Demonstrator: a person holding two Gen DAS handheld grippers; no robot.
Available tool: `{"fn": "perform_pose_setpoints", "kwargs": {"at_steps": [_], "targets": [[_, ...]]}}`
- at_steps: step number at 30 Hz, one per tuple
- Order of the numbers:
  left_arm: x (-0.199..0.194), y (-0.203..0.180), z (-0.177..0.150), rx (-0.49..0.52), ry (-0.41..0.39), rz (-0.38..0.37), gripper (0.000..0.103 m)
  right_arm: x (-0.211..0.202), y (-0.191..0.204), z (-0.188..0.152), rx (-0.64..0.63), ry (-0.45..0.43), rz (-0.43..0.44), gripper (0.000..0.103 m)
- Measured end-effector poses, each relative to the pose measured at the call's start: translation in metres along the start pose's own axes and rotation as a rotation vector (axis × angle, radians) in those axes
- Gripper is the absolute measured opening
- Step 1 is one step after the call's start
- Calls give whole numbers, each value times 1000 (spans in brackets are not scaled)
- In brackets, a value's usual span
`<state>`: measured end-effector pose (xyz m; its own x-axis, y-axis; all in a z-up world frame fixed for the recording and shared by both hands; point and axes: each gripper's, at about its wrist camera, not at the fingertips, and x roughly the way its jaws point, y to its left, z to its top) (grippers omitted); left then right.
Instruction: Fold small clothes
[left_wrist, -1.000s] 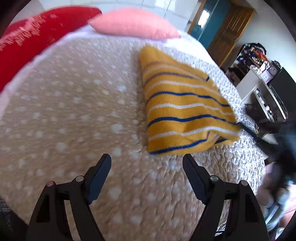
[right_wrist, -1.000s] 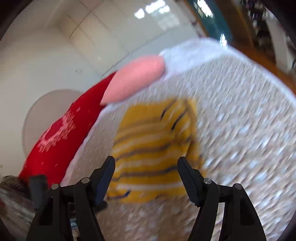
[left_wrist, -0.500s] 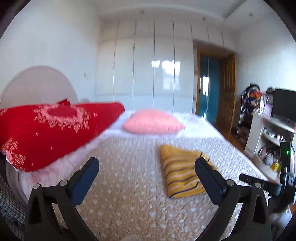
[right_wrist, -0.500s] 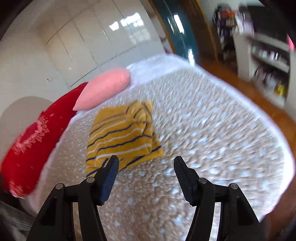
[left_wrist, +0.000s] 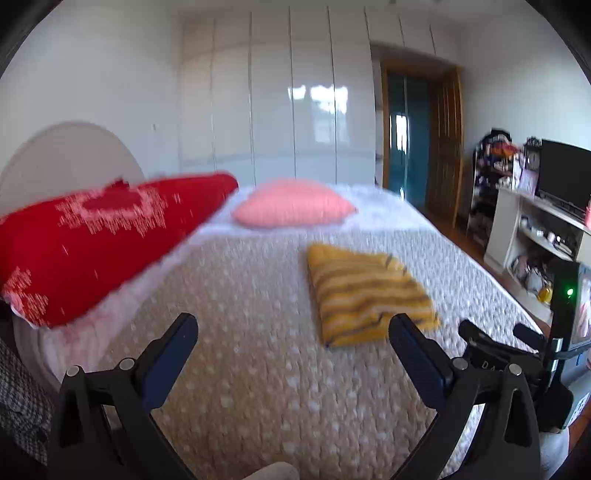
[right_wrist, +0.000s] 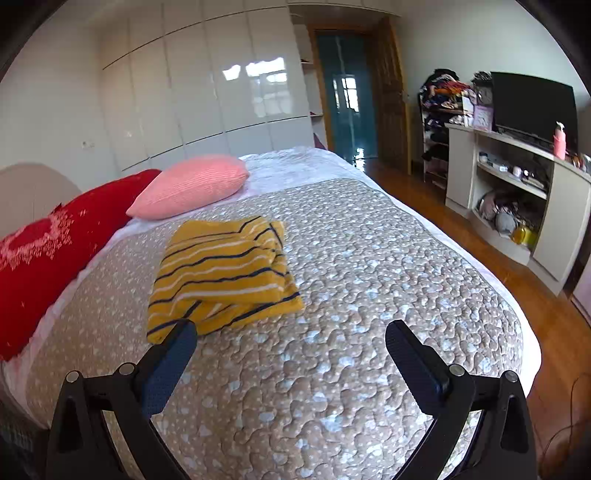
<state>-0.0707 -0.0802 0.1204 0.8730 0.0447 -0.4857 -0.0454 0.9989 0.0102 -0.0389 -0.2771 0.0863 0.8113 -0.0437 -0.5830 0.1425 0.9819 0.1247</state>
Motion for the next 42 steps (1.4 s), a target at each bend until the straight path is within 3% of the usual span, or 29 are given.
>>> {"fn": "perform_pose_setpoints", "kwargs": {"at_steps": [6, 12, 42], "targets": [[32, 2, -18, -25, 152, -13, 103, 15, 14, -11, -39, 77, 7, 103], [47, 2, -29, -53, 252, -38, 103, 28, 25, -25, -77, 160, 38, 103], [76, -3, -51, -29, 412, -31, 103, 44, 28, -40, -124, 241, 26, 103]]}}
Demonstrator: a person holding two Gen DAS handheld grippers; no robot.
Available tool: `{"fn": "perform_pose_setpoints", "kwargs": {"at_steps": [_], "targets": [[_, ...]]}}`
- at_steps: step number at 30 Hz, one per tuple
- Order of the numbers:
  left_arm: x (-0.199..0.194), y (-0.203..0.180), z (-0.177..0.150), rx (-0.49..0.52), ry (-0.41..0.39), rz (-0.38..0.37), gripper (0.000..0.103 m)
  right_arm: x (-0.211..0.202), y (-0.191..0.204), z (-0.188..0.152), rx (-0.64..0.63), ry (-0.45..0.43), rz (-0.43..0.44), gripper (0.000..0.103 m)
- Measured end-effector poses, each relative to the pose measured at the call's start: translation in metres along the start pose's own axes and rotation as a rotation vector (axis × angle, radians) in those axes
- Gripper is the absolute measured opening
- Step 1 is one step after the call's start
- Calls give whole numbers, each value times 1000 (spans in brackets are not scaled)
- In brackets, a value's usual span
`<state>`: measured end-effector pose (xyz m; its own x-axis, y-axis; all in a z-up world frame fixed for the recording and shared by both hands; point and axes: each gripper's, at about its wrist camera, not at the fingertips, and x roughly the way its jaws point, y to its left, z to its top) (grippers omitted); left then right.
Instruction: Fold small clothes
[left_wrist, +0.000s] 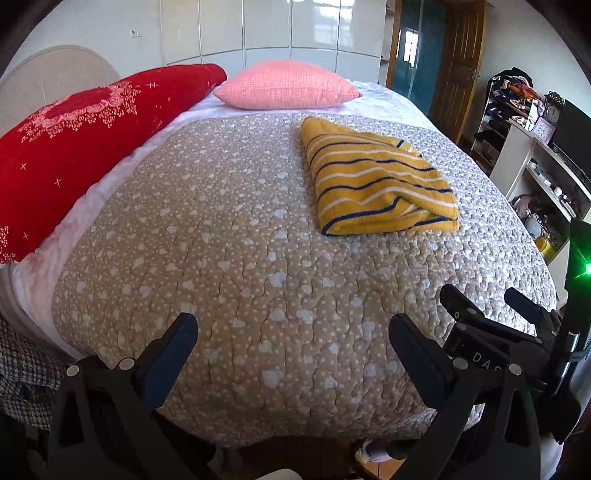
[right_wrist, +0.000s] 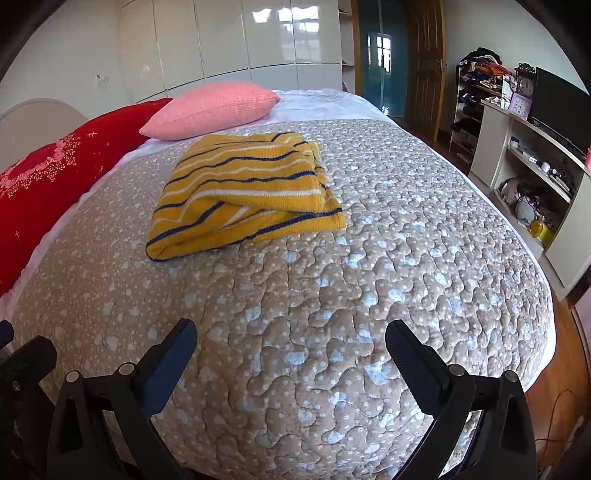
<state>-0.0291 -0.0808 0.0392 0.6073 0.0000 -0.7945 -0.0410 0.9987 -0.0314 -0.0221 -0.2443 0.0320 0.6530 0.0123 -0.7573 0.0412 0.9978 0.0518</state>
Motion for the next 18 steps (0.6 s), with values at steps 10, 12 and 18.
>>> {"fn": "perform_pose_setpoints", "kwargs": {"at_steps": [10, 12, 18], "targets": [[7, -2, -3, -2, 31, -12, 103, 10, -10, -4, 31, 39, 4, 103], [8, -3, -3, -2, 36, -15, 103, 12, -12, -5, 35, 43, 5, 103], [10, -2, -4, 0, 43, -21, 103, 15, -14, -5, 44, 52, 8, 103]]}}
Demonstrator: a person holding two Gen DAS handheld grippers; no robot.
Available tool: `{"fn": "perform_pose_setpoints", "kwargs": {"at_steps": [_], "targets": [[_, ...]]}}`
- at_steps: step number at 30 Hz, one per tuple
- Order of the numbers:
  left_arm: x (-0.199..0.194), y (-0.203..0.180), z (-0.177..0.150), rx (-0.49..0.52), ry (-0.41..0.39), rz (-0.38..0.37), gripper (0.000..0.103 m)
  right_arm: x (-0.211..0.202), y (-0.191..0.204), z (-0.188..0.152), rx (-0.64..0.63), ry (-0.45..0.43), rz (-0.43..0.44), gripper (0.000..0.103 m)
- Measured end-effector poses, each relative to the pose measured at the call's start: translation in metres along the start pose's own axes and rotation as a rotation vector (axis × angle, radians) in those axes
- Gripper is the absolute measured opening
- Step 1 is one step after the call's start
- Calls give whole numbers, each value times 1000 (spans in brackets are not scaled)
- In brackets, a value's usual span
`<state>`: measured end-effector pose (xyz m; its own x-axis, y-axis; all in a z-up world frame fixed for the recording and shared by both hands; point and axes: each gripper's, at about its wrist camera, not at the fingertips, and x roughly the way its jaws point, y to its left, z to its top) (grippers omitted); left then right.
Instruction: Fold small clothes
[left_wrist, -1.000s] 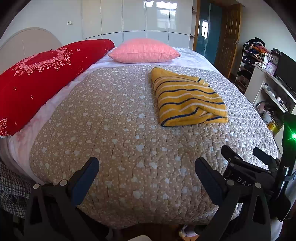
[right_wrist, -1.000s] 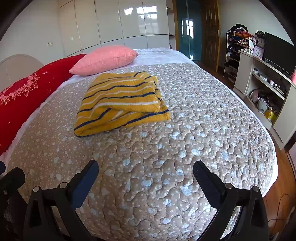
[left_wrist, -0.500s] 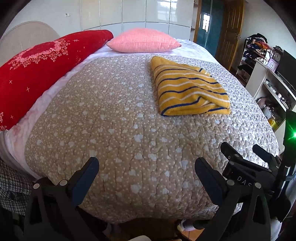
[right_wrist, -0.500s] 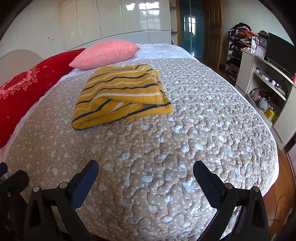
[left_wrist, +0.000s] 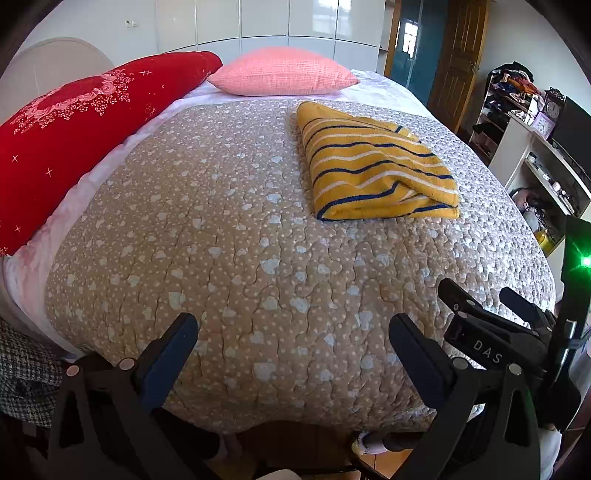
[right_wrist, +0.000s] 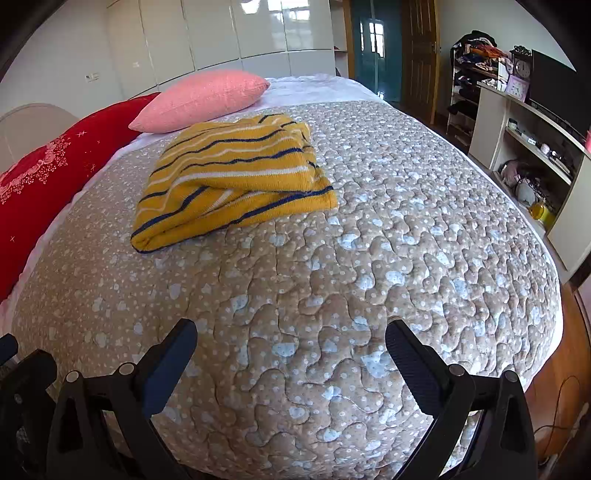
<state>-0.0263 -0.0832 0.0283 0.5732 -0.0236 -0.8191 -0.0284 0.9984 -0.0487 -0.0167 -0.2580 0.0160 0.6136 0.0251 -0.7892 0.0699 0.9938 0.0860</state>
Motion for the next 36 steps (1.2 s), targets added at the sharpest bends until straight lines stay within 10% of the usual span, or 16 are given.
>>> {"fn": "perform_pose_setpoints", "kwargs": {"at_steps": [36], "targets": [[89, 0, -2, -22, 215, -7, 103, 43, -24, 5, -8, -27, -75, 103]]}}
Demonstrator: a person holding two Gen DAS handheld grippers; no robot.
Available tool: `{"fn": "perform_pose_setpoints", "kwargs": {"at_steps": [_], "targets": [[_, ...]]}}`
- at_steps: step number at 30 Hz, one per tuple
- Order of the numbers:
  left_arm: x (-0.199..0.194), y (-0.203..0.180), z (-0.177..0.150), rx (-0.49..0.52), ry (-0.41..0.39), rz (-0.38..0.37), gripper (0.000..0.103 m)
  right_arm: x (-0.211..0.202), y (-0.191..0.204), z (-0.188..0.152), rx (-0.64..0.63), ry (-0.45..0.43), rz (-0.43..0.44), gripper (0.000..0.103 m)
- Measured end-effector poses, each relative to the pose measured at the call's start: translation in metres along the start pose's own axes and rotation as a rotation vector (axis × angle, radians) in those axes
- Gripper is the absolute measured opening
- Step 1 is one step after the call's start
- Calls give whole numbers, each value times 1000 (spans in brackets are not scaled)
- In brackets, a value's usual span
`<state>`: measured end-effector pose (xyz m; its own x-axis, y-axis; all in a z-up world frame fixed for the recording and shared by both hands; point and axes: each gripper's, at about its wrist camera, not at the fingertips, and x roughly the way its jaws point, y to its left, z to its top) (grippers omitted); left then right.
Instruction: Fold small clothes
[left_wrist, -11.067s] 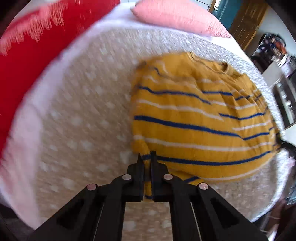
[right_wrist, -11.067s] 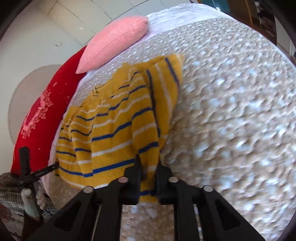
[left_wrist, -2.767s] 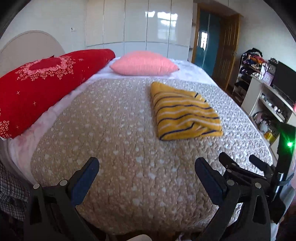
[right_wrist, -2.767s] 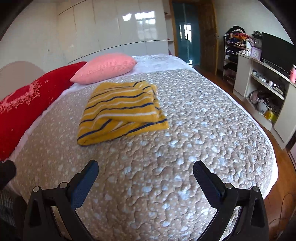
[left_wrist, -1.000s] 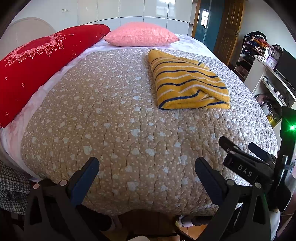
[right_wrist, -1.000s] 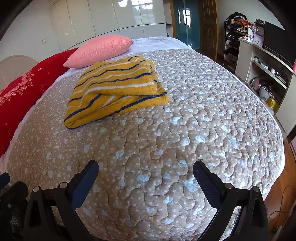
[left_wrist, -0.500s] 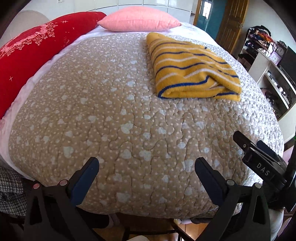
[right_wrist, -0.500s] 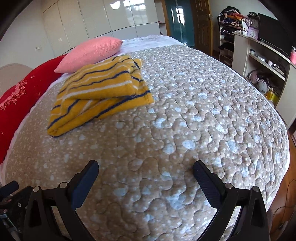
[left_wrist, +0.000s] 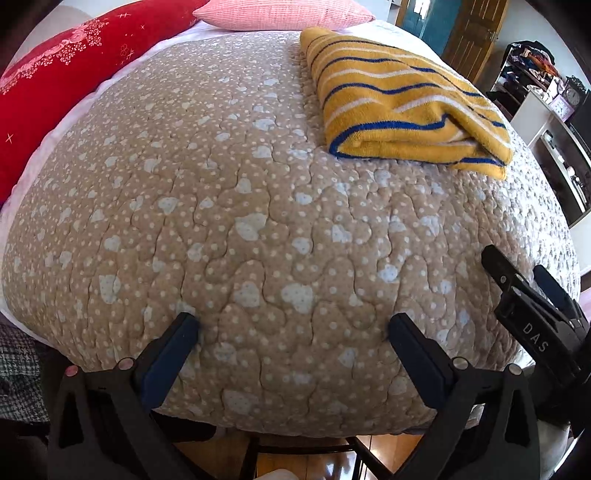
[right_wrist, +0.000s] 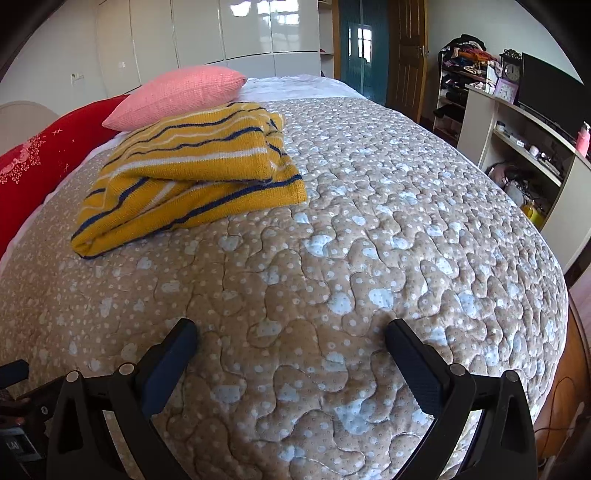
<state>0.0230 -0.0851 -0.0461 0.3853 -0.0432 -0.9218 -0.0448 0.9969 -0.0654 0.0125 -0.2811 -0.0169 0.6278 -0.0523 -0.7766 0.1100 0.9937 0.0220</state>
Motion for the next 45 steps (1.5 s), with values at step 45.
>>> {"fn": "perform_pose_setpoints", "kwargs": {"at_steps": [45], "targets": [[-40, -10, -11, 7, -75, 0, 103, -10, -3, 6, -13, 28, -9, 102]]}}
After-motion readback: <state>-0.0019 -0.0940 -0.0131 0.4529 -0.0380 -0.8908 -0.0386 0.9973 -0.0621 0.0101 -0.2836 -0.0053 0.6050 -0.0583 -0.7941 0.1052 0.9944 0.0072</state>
